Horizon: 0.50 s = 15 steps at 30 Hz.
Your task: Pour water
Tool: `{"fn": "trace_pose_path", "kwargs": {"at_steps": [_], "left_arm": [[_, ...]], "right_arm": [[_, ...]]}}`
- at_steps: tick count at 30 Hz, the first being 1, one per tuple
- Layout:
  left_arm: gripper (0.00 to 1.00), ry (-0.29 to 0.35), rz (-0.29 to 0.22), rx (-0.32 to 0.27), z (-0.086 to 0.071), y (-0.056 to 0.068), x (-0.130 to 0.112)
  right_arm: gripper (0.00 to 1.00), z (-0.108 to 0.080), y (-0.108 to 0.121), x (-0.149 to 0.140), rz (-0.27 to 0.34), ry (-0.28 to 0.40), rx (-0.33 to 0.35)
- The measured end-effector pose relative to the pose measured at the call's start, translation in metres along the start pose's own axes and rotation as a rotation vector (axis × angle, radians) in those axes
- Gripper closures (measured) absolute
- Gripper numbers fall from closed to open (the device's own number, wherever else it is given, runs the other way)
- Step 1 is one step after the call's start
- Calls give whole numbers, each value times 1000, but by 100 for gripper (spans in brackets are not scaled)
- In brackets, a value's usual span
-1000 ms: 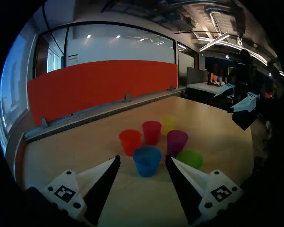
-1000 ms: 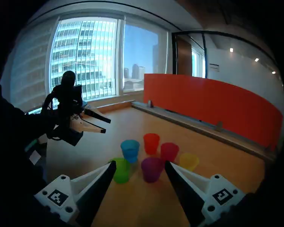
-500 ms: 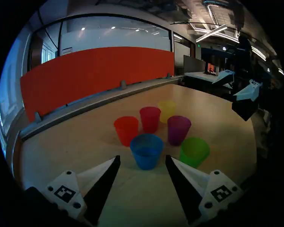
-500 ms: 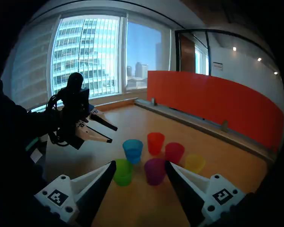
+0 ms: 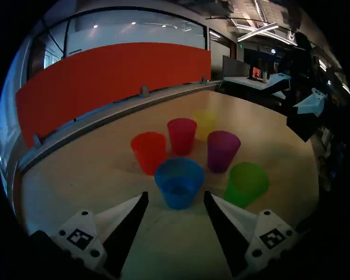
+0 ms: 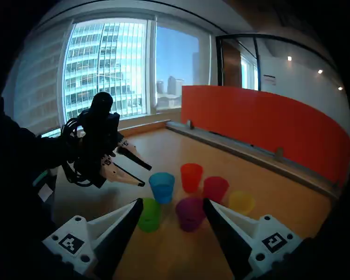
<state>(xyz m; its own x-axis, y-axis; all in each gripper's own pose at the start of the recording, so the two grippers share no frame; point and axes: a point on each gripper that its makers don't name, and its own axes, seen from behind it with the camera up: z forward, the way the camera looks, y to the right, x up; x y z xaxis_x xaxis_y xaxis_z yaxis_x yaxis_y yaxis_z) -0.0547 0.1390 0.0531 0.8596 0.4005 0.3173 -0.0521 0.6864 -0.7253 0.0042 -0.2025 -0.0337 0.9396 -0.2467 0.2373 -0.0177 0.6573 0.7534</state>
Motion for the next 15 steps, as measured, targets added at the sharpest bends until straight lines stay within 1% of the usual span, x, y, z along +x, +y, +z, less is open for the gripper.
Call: {"fn": "trace_pose_path", "kwargs": {"at_steps": [15], "left_arm": [[12, -48, 15, -29, 32, 2, -3]], "right_arm": [[1, 6, 10, -2, 7, -7, -4]]}}
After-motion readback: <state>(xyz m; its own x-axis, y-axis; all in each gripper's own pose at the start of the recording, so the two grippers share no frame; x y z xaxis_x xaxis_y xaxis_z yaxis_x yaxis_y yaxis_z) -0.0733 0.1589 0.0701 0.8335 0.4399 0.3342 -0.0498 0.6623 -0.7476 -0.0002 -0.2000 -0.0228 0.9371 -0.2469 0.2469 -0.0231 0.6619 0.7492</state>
